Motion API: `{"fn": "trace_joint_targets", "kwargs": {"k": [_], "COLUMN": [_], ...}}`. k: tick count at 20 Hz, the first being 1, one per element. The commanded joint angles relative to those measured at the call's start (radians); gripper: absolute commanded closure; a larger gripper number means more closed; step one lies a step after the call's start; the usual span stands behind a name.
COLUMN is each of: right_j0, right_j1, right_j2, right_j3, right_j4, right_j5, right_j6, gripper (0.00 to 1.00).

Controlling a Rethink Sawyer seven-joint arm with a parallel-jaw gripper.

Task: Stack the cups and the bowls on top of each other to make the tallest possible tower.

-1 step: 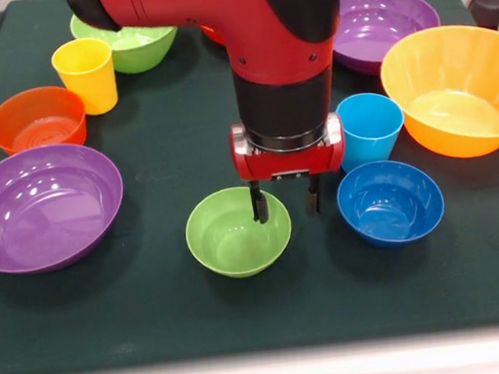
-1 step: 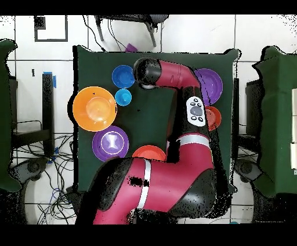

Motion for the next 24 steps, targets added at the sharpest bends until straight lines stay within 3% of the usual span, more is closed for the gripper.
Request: {"fn": "trace_joint_targets", "kwargs": {"k": [1,9,10,14,19,24], "right_j0": [-0.015,-0.019,-0.019,-0.014,-0.042,-0.043], "right_j1": [0.056,0.061,0.060,0.052,0.007,-0.008], "right_j2": [0.108,0.127,0.131,0.124,0.140,0.131], "right_j3": [0.017,0.009,0.003,-0.002,0.101,0.124], "right_j4": [-0.087,-0.130,-0.144,-0.154,-0.117,-0.109], "right_j5": [-0.049,-0.077,-0.083,-0.046,-0.108,-0.114], "right_j6": [-0.138,-0.170,-0.171,-0.184,-0.086,-0.042], "gripper": [0.00,0.00,1.00,1.00,1.00,1.00]}}
